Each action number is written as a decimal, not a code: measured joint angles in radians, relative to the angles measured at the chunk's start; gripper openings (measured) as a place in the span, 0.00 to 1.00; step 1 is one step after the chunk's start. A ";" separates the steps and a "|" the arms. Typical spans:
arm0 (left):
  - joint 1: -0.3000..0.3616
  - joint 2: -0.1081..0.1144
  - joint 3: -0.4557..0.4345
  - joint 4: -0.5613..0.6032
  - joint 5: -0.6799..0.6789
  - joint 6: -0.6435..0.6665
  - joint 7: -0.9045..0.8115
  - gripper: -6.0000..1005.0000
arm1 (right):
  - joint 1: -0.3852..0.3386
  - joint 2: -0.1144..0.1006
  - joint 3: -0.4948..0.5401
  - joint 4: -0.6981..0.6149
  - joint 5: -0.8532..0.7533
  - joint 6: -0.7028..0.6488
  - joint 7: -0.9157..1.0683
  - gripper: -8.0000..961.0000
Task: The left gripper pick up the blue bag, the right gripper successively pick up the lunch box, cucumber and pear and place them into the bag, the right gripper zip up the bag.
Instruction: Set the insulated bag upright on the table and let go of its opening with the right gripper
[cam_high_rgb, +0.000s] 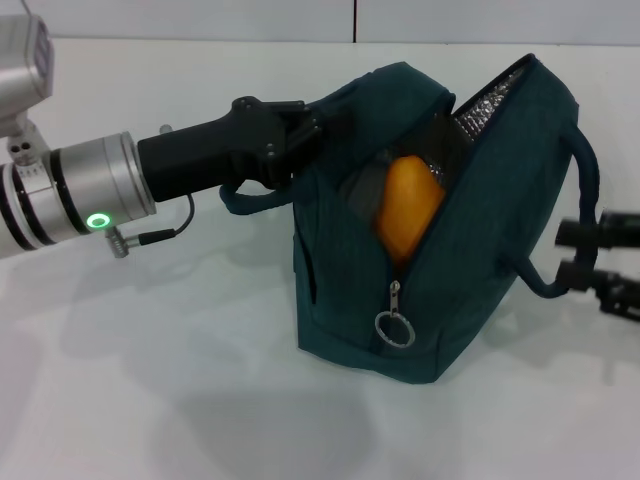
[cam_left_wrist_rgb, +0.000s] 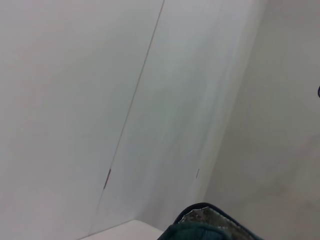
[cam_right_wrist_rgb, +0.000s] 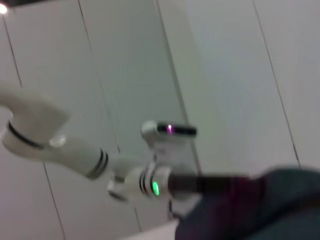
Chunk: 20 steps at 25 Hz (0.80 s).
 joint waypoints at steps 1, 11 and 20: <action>-0.001 0.000 0.000 0.001 0.000 0.000 0.000 0.06 | 0.001 0.004 0.000 -0.001 -0.030 0.017 0.002 0.45; -0.003 -0.006 -0.001 0.007 -0.003 -0.001 0.000 0.06 | 0.063 0.045 0.000 -0.007 -0.223 0.071 0.033 0.40; 0.038 -0.006 -0.002 0.061 -0.014 -0.002 0.144 0.06 | 0.039 0.084 0.173 -0.018 -0.213 0.079 -0.032 0.26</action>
